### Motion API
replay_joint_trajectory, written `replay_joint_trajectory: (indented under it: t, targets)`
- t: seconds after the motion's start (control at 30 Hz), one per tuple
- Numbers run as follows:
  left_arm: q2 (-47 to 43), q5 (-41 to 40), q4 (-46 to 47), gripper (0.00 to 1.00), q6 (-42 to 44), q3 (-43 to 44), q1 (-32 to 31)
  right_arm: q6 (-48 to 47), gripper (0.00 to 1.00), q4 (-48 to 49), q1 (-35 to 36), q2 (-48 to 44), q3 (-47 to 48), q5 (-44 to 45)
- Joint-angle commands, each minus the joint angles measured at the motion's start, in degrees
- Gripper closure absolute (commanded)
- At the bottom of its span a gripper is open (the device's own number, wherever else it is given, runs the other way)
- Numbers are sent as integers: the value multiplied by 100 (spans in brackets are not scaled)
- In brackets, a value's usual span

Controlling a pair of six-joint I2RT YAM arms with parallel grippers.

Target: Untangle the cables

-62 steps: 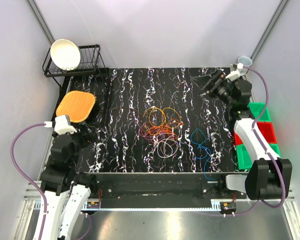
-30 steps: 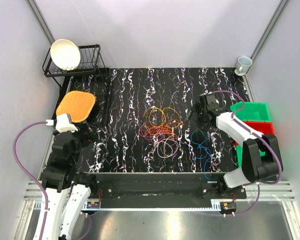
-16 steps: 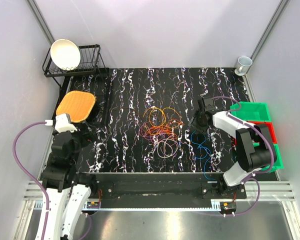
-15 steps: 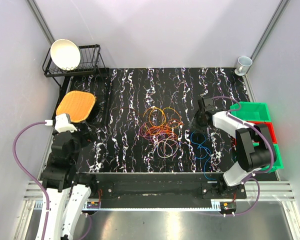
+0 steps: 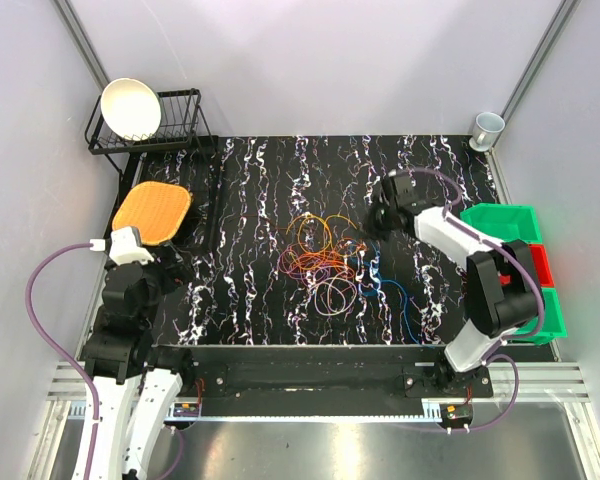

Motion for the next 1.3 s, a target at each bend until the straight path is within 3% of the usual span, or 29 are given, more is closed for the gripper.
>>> replay_joint_trajectory:
  t: [0.0, 0.3, 0.53, 0.7, 0.9, 1.0, 1.13, 1.27]
  targets:
    - [45, 121, 281, 5, 86, 49, 24, -161, 100, 57, 75, -655, 1280, -754]
    - [-25, 533, 421, 1, 139, 40, 42, -258, 100, -506, 102, -1868, 2496, -1317]
    - [536, 2481, 798, 1, 96, 172, 24, -398, 100, -515, 102, -2343, 2769, -1353]
    - [608, 3539, 2107, 1, -650, -232, -151, -460, 100, -647, 101, -2308, 2340, -1449]
    - [993, 3461, 3118, 1, -889, -355, -985, -548, 100, -744, 93, -2422, 1865, -1476]
    - [1503, 3225, 3654, 1, -828, -320, -1775, -504, 100, -753, 102, -2440, 1750, -1528]
    - [2188, 1700, 4208, 1, -415, -127, -3565, -417, 100, -753, 110, -2475, 1653, -1572]
    - [3065, 861, 5050, 1, -55, 93, -4475, -285, 100, -744, 110, -2545, 1574, -1730]
